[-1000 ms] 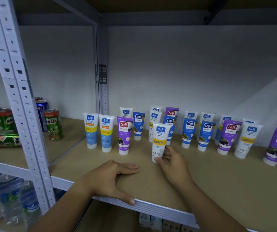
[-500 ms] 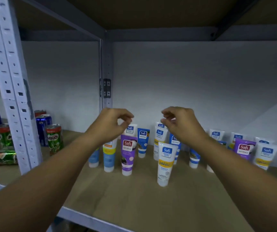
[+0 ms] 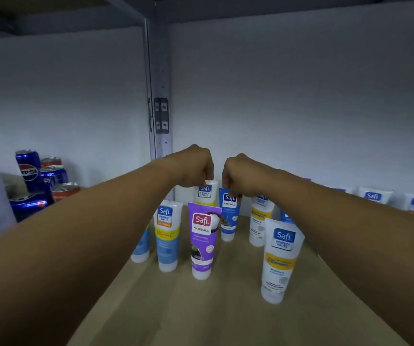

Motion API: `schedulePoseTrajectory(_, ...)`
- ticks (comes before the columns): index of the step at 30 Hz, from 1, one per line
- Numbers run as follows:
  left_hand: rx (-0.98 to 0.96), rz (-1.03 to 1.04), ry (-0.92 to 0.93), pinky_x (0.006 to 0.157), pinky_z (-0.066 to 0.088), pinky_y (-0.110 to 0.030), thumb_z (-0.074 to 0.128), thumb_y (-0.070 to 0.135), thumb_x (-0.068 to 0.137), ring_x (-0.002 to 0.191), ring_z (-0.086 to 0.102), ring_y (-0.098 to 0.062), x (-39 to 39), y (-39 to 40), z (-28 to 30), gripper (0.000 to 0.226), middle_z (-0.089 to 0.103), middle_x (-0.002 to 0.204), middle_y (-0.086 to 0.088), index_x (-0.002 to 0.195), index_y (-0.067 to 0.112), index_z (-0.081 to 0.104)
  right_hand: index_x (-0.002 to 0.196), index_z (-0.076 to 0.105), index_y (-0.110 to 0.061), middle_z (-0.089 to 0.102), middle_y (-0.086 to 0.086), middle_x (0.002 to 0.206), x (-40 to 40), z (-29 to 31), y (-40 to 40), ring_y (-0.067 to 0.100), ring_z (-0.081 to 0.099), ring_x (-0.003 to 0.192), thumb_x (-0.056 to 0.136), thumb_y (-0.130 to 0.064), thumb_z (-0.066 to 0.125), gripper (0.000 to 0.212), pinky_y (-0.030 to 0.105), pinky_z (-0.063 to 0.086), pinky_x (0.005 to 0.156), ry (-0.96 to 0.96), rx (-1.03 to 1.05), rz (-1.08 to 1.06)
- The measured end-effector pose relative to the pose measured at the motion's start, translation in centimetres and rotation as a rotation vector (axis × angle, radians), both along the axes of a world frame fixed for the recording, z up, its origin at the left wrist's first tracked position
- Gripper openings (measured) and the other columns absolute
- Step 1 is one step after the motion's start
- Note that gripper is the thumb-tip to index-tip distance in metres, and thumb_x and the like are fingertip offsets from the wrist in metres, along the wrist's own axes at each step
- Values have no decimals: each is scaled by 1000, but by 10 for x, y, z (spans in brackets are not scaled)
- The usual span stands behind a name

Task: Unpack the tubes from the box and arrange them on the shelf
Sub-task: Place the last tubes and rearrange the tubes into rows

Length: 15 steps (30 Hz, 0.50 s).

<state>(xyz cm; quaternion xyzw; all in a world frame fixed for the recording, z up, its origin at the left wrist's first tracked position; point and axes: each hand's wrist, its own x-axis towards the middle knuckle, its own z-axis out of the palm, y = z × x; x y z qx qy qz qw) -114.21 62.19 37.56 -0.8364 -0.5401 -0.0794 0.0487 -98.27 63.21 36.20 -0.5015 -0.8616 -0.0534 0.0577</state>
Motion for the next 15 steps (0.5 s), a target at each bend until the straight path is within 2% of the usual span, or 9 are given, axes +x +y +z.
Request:
schedulePoseTrajectory(3, 9, 5, -28, 79, 54, -26, 76, 10, 83, 82, 63, -11, 0, 2, -1, 22, 74, 103, -4, 105, 11, 74, 103, 74, -8, 71, 9, 105, 1, 2, -1, 21, 68, 91, 78, -11, 79, 25, 35, 58, 83, 23, -10, 6)
schedulePoseTrajectory(6, 24, 8, -53, 74, 52, -23, 74, 6, 84, 82, 65, -12, 0, -3, 2, 17, 73, 98, -4, 101, 11, 74, 103, 73, -8, 71, 9, 106, 2, 7, -8, 20, 67, 92, 79, -12, 79, 25, 32, 58, 81, 50, 0, 7)
schedulePoseTrajectory(11, 134, 8, -57, 83, 58, -30, 70, 1, 86, 85, 67, -14, 1, -24, 29, 18, 72, 95, -2, 99, 12, 74, 104, 72, -9, 68, 9, 109, 8, 36, -30, 21, 66, 94, 80, -12, 78, 24, 30, 56, 79, 105, 56, 13)
schedulePoseTrajectory(15, 242, -1, -93, 81, 57, -28, 68, 1, 87, 84, 67, -13, 1, -47, 66, 20, 72, 95, 0, 97, 16, 75, 101, 71, -11, 67, 8, 109, 18, 72, -56, 21, 66, 93, 81, -15, 78, 22, 35, 58, 83, 145, 137, 0)
